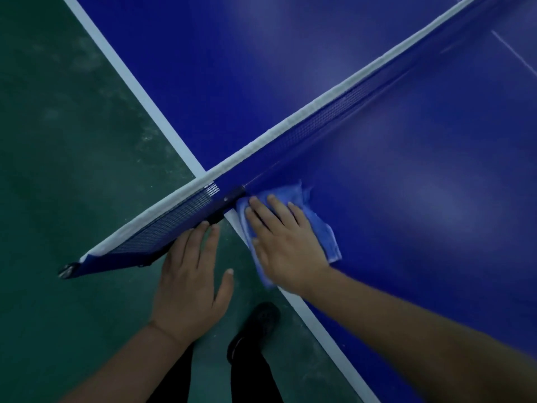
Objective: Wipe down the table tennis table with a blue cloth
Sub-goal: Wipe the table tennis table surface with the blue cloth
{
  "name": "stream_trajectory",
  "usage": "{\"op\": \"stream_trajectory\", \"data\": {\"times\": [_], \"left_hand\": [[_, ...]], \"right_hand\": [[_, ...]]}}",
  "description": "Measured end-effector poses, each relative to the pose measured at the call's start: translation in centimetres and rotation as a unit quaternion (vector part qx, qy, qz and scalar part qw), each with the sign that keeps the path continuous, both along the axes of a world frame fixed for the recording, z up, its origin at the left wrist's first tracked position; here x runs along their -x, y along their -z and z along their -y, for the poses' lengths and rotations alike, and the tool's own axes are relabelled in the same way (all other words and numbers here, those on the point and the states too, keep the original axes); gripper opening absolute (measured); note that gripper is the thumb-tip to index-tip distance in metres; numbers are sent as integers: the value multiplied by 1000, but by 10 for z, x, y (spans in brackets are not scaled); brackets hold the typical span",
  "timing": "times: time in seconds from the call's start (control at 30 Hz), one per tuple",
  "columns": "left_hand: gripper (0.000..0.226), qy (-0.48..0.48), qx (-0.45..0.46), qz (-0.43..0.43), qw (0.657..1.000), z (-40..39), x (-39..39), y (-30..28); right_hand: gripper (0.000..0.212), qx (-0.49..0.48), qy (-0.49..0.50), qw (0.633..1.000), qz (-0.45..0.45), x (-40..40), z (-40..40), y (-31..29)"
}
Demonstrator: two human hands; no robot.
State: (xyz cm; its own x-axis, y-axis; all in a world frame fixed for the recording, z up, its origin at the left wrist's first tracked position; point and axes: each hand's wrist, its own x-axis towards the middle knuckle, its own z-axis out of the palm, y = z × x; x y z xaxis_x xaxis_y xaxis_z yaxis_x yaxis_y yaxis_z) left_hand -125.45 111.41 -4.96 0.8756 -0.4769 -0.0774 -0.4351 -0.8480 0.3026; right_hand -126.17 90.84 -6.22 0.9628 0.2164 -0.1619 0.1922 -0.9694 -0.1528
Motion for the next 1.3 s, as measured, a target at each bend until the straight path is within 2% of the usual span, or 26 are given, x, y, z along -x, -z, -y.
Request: {"op": "stream_trajectory", "data": {"times": [0.03,0.07,0.17,0.2,0.33,0.4,0.53,0.63,0.73,0.8,0.87,0.9,0.93,1.0,1.07,1.1,1.13,1.2,1.23,1.3], "left_hand": [[70,-7,-5,0,1000,-2,2,0],[70,-12,-9,0,1000,-4,2,0],[70,-10,-15,-1,1000,-8,4,1],[70,-10,-13,-1,1000,-8,4,2],[71,-12,1,-8,1000,-8,7,5],[70,-16,8,-4,1000,-9,7,6],[68,-23,32,-12,999,-9,4,5],[68,-14,44,-12,999,-9,2,5],[68,-11,47,-12,999,-12,2,4],[69,-12,51,-22,998,-13,3,3],[69,-17,50,-33,998,-14,3,3],[69,-18,50,-36,998,-14,3,3],[69,-17,51,-36,998,-15,3,2],[68,-9,50,-29,998,-15,1,2],[68,-8,45,-30,998,-16,-1,1],[68,-9,48,-32,998,-16,-2,1],[67,-9,52,-33,998,-16,-3,1],[64,-11,63,-31,997,-16,-5,0],[63,-14,72,-29,997,-15,-6,-2],[60,-16,95,-22,995,-9,-8,-6]], "right_hand": [[54,4,-19,1000,6,-1,10,1],[53,19,7,1000,14,-9,23,0],[54,30,197,980,10,-38,44,-5],[55,32,212,977,18,-37,31,-3],[55,10,42,999,-8,-3,-17,0],[53,20,32,999,7,-8,2,1],[54,26,128,991,19,-10,-1,1],[54,6,36,999,20,-1,-33,4],[54,21,-72,997,5,-2,-13,3],[53,20,-46,999,10,-13,6,0],[53,21,71,997,15,-21,11,-2],[54,30,92,995,26,-18,4,-1],[55,31,75,996,34,-11,-7,1],[55,17,-37,999,31,8,-24,5],[50,4,-144,989,22,9,-5,5],[47,0,-142,989,32,-1,16,1],[43,1,-90,995,45,-13,42,0],[42,43,115,990,76,-37,109,-1],[46,75,219,969,80,-45,149,-4],[53,62,406,910,58,-50,187,-10]]}}
